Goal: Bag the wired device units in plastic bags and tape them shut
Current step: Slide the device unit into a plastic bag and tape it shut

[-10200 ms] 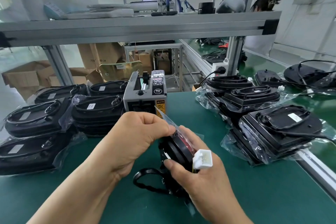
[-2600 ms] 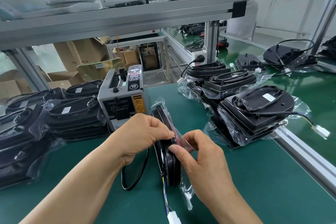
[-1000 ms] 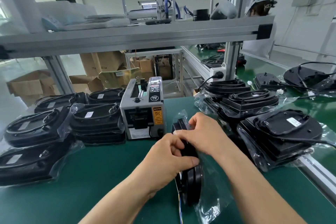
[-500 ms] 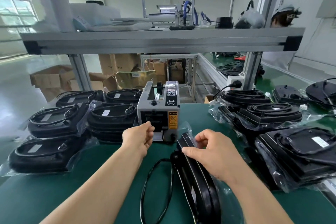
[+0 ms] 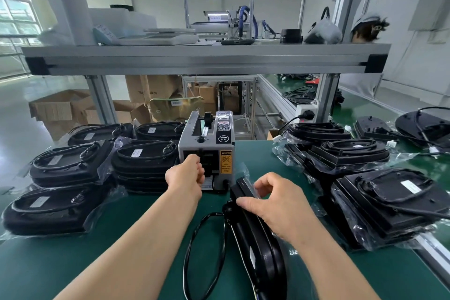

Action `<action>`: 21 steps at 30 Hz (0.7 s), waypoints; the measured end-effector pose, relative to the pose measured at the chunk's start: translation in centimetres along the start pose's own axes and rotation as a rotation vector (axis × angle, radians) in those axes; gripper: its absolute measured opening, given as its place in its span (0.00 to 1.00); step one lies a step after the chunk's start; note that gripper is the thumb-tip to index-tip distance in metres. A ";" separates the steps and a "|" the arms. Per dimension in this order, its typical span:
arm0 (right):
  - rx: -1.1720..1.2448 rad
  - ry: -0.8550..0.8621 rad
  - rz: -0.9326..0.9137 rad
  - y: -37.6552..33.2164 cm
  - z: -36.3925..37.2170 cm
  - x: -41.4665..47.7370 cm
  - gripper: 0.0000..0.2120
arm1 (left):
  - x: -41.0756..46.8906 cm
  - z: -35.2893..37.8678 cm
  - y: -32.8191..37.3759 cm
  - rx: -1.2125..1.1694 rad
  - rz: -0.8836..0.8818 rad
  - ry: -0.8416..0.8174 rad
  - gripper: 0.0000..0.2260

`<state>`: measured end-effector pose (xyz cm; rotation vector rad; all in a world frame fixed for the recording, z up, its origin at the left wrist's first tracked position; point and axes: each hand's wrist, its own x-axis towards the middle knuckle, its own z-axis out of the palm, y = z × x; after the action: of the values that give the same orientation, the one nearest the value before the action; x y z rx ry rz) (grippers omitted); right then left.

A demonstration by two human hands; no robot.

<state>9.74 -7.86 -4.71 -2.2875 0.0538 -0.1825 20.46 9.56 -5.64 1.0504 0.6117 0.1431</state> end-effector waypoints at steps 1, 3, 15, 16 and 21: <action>0.014 0.009 0.005 0.1 0.0 0.0 0.18 | -0.5 -0.4 0.0 0.035 0.021 -0.076 0.10; 0.030 0.010 0.021 0.1 0.1 0.0 0.20 | -1.9 -1.4 0.0 0.130 0.010 -0.315 0.09; 0.055 -0.015 0.058 0.5 0.1 0.8 0.21 | -5.5 -0.8 0.8 0.697 0.074 -0.717 0.08; 0.050 -0.015 0.055 0.5 0.1 0.8 0.21 | -5.5 -0.7 0.7 0.705 0.076 -0.709 0.08; 0.046 -0.016 0.044 0.6 0.1 0.8 0.20 | -5.3 -1.1 0.0 0.674 0.076 -0.683 0.10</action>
<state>10.54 -8.26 -5.09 -2.2393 0.0911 -0.1411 15.51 8.30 -3.83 1.6646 -0.0234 -0.3752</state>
